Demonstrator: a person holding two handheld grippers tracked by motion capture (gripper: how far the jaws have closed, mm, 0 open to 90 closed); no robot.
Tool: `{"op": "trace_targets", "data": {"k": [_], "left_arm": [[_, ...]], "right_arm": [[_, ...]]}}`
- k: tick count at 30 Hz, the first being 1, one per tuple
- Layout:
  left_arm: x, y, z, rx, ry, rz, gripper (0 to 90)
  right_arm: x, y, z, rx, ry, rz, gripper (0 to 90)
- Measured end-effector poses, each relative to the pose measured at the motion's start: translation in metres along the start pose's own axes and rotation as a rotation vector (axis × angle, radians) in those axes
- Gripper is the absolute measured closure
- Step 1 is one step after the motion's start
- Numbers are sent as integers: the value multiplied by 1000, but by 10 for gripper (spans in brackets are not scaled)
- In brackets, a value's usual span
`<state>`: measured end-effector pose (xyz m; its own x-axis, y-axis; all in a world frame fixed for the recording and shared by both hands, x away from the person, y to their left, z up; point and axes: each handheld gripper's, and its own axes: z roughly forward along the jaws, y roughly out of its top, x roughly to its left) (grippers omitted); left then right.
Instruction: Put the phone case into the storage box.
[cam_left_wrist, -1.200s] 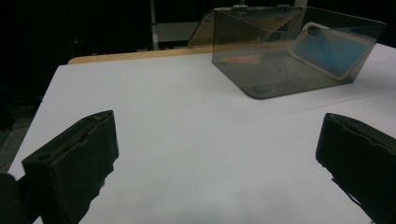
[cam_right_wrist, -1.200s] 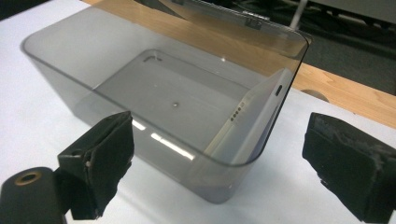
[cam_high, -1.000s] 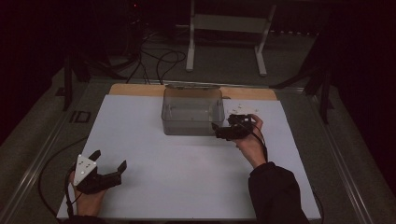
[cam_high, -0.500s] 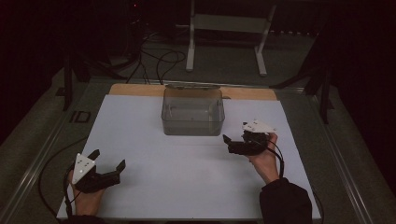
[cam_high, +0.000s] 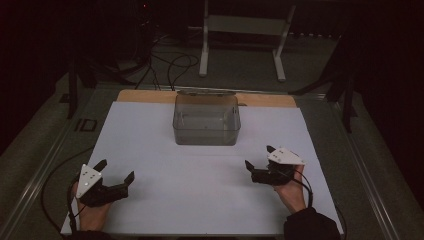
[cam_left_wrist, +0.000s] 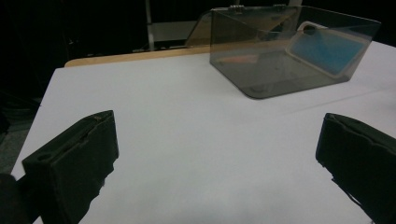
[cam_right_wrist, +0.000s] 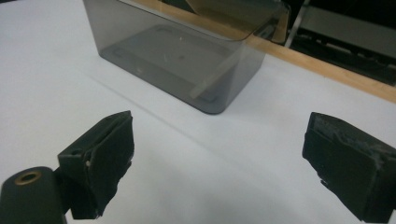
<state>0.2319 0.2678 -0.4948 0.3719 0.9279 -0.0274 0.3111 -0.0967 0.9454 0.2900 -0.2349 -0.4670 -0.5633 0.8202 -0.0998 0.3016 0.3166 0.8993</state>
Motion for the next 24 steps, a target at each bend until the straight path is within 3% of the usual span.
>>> {"op": "trace_targets", "data": {"k": [8, 9, 13, 15, 24], "left_arm": [[-1, 0, -1, -10, -13, 12, 1], [-1, 0, -1, -10, -15, 15, 1], [-2, 0, -2, -12, -19, 24, 1], [-3, 0, -2, -13, -20, 27, 1], [-4, 1, -5, -44, -15, 39, 1]], "right_arm": [[0, -20, -12, -35, -2, 43, 92], [2, -24, -16, -66, -13, 33, 91], [2, -27, -22, -73, -17, 33, 91], [1, -31, -27, -112, -23, 36, 92], [-4, -42, -38, -130, -37, 74, 92]]}}
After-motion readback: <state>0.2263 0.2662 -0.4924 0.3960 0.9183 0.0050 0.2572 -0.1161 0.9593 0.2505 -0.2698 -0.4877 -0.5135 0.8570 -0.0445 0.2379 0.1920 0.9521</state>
